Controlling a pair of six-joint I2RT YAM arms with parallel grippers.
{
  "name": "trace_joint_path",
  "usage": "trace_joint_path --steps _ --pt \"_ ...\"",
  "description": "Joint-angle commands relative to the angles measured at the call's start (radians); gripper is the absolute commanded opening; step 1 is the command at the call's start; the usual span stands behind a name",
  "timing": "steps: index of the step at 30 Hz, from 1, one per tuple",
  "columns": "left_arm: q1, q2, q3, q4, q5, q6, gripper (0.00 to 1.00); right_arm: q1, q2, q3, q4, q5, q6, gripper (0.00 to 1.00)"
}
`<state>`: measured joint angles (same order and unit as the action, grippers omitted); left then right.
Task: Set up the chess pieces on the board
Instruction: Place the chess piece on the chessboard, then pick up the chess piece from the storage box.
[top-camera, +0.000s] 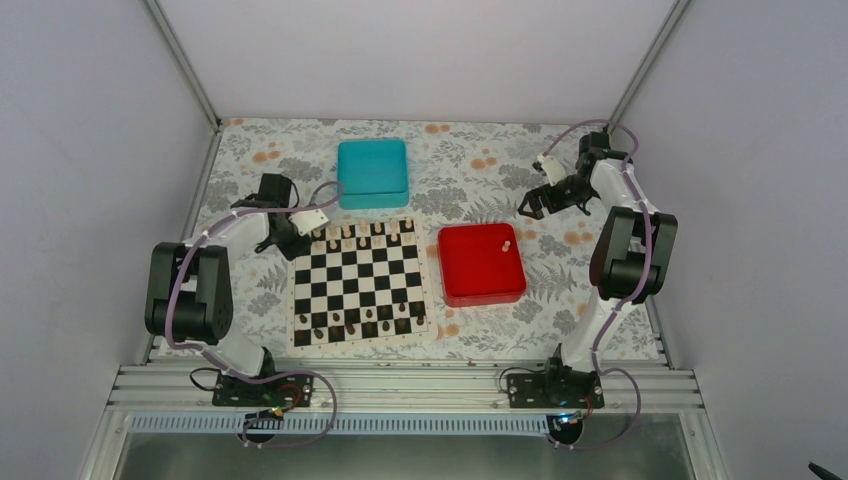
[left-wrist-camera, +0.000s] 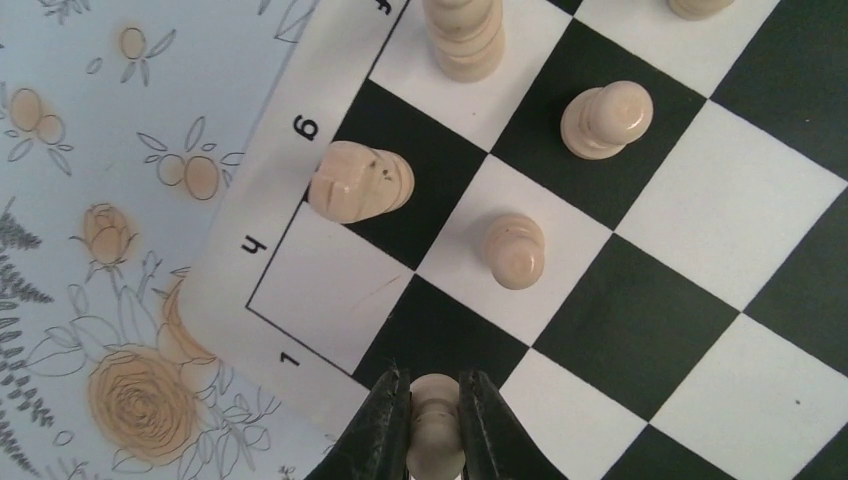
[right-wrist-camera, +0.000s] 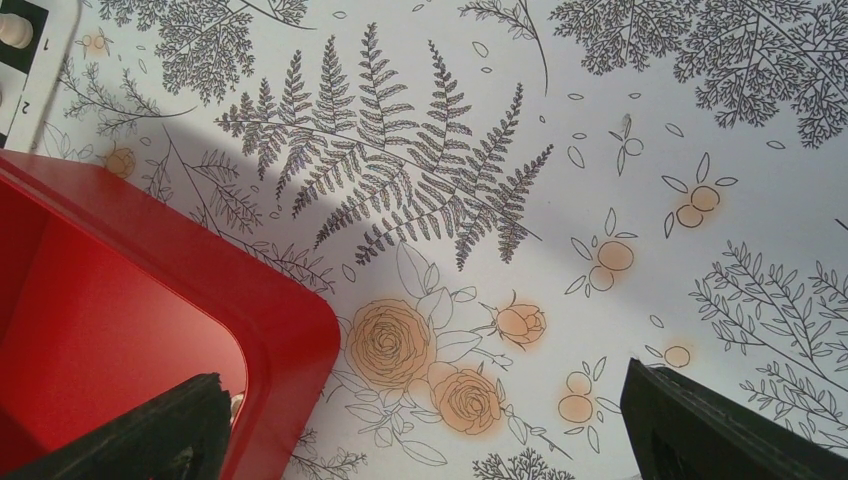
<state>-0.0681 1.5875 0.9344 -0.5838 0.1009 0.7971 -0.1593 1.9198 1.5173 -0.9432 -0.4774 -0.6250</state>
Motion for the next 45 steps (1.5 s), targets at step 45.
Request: trace_joint_path --steps 45 --pt "-0.088 -0.174 0.331 -0.345 -0.021 0.020 0.44 -0.008 -0.004 -0.026 0.005 -0.007 -0.013 1.00"
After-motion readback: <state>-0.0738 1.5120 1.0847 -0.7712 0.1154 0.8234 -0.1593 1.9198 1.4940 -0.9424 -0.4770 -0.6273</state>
